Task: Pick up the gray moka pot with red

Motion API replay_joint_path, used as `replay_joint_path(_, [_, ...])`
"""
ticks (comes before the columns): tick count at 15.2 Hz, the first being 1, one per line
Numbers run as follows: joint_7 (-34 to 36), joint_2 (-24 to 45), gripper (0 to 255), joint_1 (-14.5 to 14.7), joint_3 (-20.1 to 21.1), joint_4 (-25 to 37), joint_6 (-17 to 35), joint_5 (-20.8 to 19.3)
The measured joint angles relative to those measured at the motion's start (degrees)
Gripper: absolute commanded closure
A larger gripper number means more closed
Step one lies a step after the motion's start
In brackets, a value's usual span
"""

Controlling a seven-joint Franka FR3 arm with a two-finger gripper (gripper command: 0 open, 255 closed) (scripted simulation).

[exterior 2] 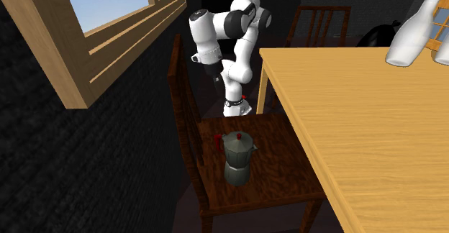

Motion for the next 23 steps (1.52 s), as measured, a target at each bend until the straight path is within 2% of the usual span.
replay_joint_path(5, [11.1, 8.2, 0, -1.1, 5.3, 7.1, 4.3, 2.2])
replay_joint_path(11, [24.8, 19.3, 0, -2.2, 10.9, 17.3, 9.1, 1.0])
replay_joint_path(17, [39.9, 33.1, 0, -0.9, 15.3, 29.7, 13.8, -5.1])
replay_joint_path(21, [49.1, 42.4, 0, 1.8, 15.7, 40.2, 14.1, -10.6])
replay_joint_path(23, [51.2, 44.6, 0, 2.8, 15.5, 42.5, 14.4, -12.0])
